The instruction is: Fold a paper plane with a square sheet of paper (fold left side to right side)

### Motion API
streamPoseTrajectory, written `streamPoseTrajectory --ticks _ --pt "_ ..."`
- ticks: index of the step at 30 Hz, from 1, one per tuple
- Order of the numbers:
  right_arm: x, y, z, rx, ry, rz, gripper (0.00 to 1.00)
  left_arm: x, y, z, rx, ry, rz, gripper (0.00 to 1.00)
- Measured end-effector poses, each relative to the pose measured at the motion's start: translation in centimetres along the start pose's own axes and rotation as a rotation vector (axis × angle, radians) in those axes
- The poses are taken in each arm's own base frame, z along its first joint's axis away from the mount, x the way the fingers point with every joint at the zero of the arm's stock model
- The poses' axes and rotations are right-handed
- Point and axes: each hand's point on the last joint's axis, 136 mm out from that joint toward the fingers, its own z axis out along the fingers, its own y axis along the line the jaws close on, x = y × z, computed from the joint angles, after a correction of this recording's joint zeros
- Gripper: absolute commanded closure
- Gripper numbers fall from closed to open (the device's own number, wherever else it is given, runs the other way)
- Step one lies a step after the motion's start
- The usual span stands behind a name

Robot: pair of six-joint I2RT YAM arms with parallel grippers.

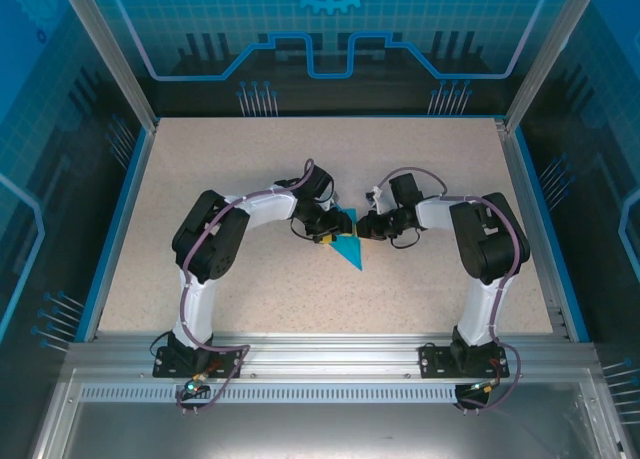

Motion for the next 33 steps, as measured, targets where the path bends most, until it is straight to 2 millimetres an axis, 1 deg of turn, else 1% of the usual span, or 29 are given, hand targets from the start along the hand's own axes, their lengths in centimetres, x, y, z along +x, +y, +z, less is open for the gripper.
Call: streamPoseTrajectory --ticks 13,14,18,23,26,28,31,33 --pt "0.1 -0.2 0.2 0.017 0.05 0.027 0.88 0.0 -0.2 -0.2 -0.011 0.0 0.004 0.47" --pt "0.1 -0.3 0.2 0.018 0.053 0.03 0.88 0.0 -0.2 -0.2 -0.019 -0.002 0.005 0.48" --pt "0.0 -0.2 0.2 0.02 0.059 0.035 0.88 -0.1 -0.3 -0.5 -0.034 -0.002 0.007 0.6" --pt "0.1 -0.3 0.2 0.021 0.063 0.034 0.88 -1.1 -1.9 -1.4 -0.014 -0.025 0.025 0.7" --pt "0.1 -0.3 0.2 0.021 0.064 0.032 0.88 -1.9 -3.0 -1.9 0.005 -0.044 0.039 0.73" --pt "0.1 -0.3 0.2 0.021 0.064 0.033 0.88 -2.3 -3.4 -1.8 0.016 -0.047 0.044 0.74" --pt "0.1 -0.3 0.2 0.021 0.066 0.033 0.88 -2.7 -3.2 -0.9 0.013 -0.038 0.039 0.74" --pt "0.1 -0.3 0.2 0.022 0.067 0.032 0.88 -2.8 -2.6 -0.2 0.002 -0.026 0.029 0.75"
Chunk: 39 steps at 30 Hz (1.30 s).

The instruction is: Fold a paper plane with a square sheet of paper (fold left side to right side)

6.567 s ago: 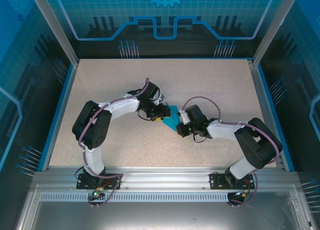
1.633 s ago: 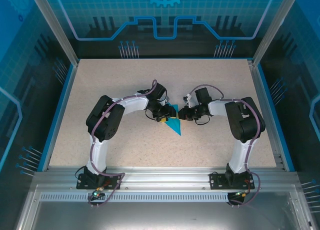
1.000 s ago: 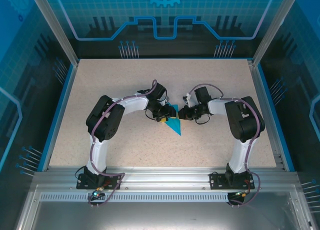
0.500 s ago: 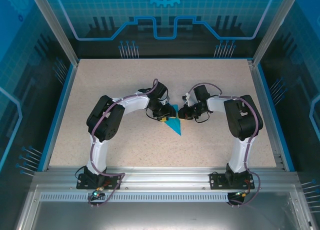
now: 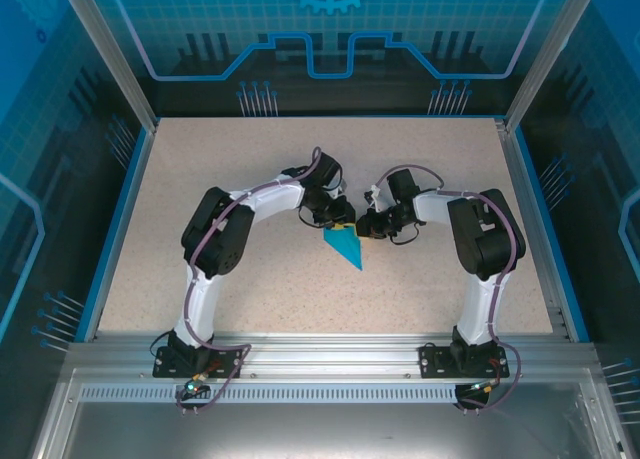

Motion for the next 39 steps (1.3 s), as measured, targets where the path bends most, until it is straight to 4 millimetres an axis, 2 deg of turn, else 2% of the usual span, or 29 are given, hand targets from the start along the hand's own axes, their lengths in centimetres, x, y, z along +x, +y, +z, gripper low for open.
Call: streamPoseTrajectory --ticks 13,19,24,28,31,33,39 --pt "0.0 0.0 0.0 0.0 0.005 0.002 0.86 -0.4 1.8 1.5 -0.021 0.025 -0.036 0.75" --pt "-0.2 0.4 -0.3 -0.005 -0.005 -0.001 0.75 -0.2 2.1 1.7 -0.008 0.033 -0.046 0.76" --pt "-0.9 0.9 -2.4 0.021 -0.056 -0.017 0.64 -0.2 2.1 1.6 0.018 0.016 -0.036 0.76" --pt "-1.3 3.0 -5.5 0.013 -0.126 -0.063 0.66 -0.2 2.1 1.6 0.025 0.008 -0.037 0.76" --pt "-0.2 4.6 -6.8 -0.024 -0.147 -0.085 0.71 -0.2 2.1 1.6 0.024 0.008 -0.038 0.76" --pt "1.0 5.1 -6.7 -0.053 -0.131 -0.073 0.72 -0.2 2.1 1.6 0.024 0.008 -0.04 0.76" --pt "5.6 5.4 -3.5 -0.105 0.006 -0.003 0.73 -0.2 2.1 1.6 0.025 0.007 -0.046 0.76"
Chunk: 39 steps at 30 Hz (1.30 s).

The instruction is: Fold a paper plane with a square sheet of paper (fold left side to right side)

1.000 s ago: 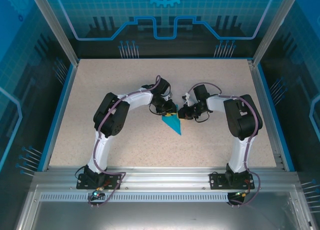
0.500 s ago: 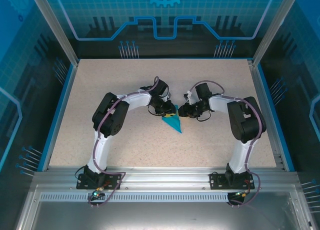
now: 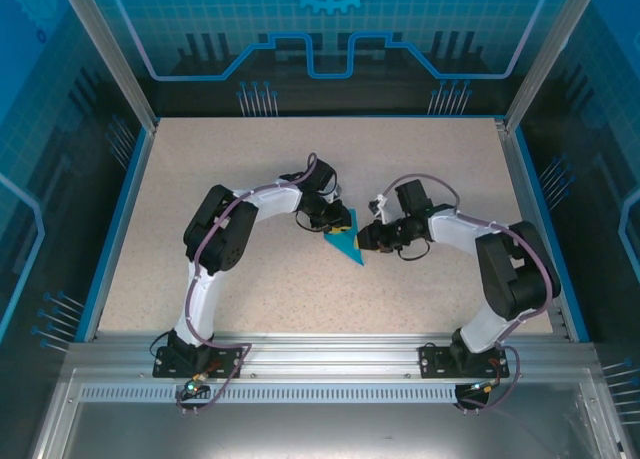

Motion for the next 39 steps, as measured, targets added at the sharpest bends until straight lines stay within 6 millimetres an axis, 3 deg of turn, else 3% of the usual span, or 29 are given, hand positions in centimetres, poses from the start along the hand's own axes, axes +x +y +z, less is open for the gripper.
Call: streamPoseTrajectory --ticks 9,39 --pt "1.2 -1.3 2.3 0.015 0.068 0.038 0.74 0.0 0.0 0.0 -0.001 0.0 0.0 0.76" --pt "2.6 -3.3 3.2 0.106 0.105 0.058 0.77 0.1 0.1 0.1 -0.01 -0.003 0.001 0.77"
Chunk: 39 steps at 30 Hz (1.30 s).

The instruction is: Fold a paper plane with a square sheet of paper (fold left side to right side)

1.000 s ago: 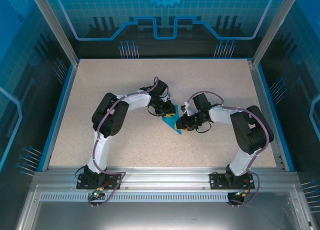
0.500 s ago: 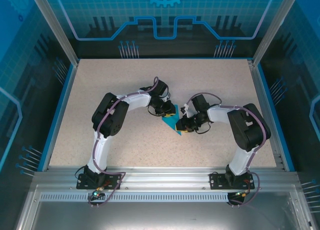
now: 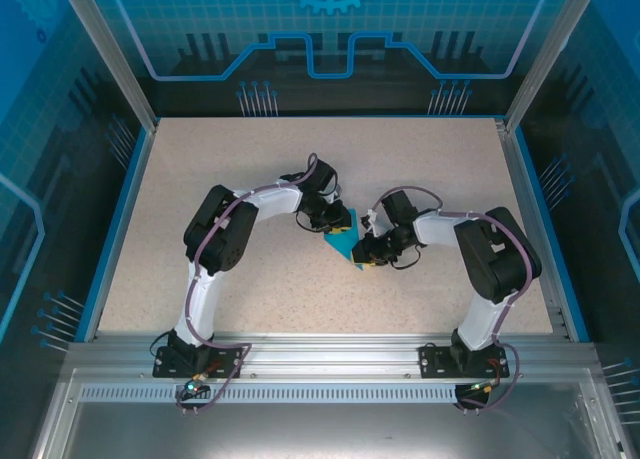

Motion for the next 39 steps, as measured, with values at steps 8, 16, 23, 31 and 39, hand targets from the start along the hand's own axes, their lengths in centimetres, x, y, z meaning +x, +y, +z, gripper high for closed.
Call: streamPoseTrajectory --ticks 8,16,23,31,39 --pt "1.7 -0.5 -0.3 0.017 0.006 0.0 0.81 0.7 -0.4 0.4 -0.002 0.016 0.011 0.77" --pt "3.3 -0.9 -0.7 0.039 0.048 0.015 0.83 0.9 -0.5 0.4 0.001 0.023 0.011 0.77" --pt "6.2 -0.5 -2.0 0.046 0.119 0.065 0.83 1.0 -0.5 0.4 0.001 0.024 0.012 0.77" --pt "2.0 3.9 -5.2 -0.039 -0.046 -0.031 0.83 1.0 -0.6 0.5 0.001 0.024 0.013 0.77" --pt "-1.2 1.6 -2.4 0.009 -0.08 0.028 0.84 1.0 -0.6 0.5 0.001 0.024 0.013 0.77"
